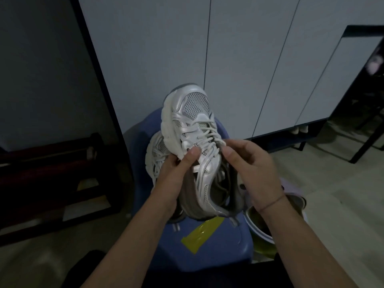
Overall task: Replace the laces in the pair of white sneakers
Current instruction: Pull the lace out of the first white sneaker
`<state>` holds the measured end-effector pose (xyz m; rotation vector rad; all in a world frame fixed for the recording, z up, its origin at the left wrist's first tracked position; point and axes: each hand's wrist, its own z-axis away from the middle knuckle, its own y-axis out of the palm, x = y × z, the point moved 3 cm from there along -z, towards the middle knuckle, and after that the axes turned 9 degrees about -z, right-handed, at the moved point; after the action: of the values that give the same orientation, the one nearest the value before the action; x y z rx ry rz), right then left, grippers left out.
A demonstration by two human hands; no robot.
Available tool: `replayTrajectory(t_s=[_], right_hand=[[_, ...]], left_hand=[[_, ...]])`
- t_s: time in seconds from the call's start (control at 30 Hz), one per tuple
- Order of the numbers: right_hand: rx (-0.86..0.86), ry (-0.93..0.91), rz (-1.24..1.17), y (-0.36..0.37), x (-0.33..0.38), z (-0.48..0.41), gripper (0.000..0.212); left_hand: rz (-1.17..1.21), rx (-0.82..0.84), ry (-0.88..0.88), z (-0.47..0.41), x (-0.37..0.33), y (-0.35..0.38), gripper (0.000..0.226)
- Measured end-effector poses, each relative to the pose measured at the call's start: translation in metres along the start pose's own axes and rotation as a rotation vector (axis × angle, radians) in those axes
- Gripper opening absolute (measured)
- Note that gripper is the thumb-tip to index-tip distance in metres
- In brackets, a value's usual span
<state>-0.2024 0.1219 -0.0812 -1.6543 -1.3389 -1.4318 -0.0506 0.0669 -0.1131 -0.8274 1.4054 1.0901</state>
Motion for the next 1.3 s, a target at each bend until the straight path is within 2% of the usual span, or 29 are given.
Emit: replayTrajectory(t_s=[0.07, 0.17, 0.33, 0.43, 0.53, 0.6, 0.7, 0.77, 0.8, 0.9, 0.97, 1.07, 1.13, 1.23, 1.3], right_hand=[[-0.003, -0.109, 0.129, 0.001, 0.007, 0.007, 0.027], [-0.014, -0.176, 0.216, 0.003, 0.009, 0.015, 0.012], [-0.094, -0.297, 0.336, 0.003, 0.009, 0.021, 0.010], [-0.056, -0.289, 0.286, 0.002, 0.008, 0.016, 0.011], [0.077, -0.207, 0.246, -0.005, 0.004, 0.005, 0.010], [0.169, -0.039, 0.107, -0.003, -0.002, 0.003, 0.014], [0.102, 0.267, -0.351, 0.001, 0.000, 0.003, 0.031], [0.068, 0.359, -0.591, -0.003, 0.008, 0.001, 0.040], [0.052, 0.370, -0.629, -0.006, 0.010, -0.001, 0.040], [0.029, 0.352, -0.545, -0.010, 0.002, -0.001, 0.031], [0.084, 0.322, -0.455, -0.009, -0.005, 0.000, 0.029], [0.173, 0.253, -0.329, -0.007, -0.012, 0.001, 0.051], [0.190, 0.180, -0.272, -0.006, -0.016, 0.000, 0.042], [0.179, 0.100, -0.183, -0.001, -0.014, 0.001, 0.009], [0.140, 0.122, -0.214, 0.002, -0.012, 0.002, 0.009]], left_hand=[[-0.018, -0.058, 0.042, 0.006, -0.002, -0.004, 0.056], [-0.041, -0.091, 0.106, 0.013, -0.008, -0.006, 0.046], [-0.119, -0.110, 0.207, 0.014, -0.015, -0.007, 0.045], [-0.144, -0.127, 0.189, 0.013, -0.014, -0.012, 0.046], [-0.154, -0.106, 0.154, 0.013, -0.014, -0.015, 0.041], [-0.139, -0.075, 0.129, 0.015, -0.015, -0.015, 0.035], [-0.132, -0.054, 0.105, 0.018, -0.016, -0.014, 0.030], [-0.142, -0.071, 0.085, 0.017, -0.016, -0.016, 0.033], [-0.141, -0.078, 0.075, 0.017, -0.016, -0.018, 0.036], [-0.113, -0.100, 0.037, 0.016, -0.014, -0.021, 0.043], [-0.077, -0.106, 0.001, 0.016, -0.012, -0.021, 0.048], [-0.049, -0.102, -0.014, 0.016, -0.013, -0.021, 0.056], [-0.051, -0.111, -0.010, 0.016, -0.014, -0.021, 0.058], [-0.094, -0.122, -0.012, 0.017, -0.013, -0.020, 0.058], [-0.114, -0.123, -0.018, 0.018, -0.012, -0.021, 0.054]])
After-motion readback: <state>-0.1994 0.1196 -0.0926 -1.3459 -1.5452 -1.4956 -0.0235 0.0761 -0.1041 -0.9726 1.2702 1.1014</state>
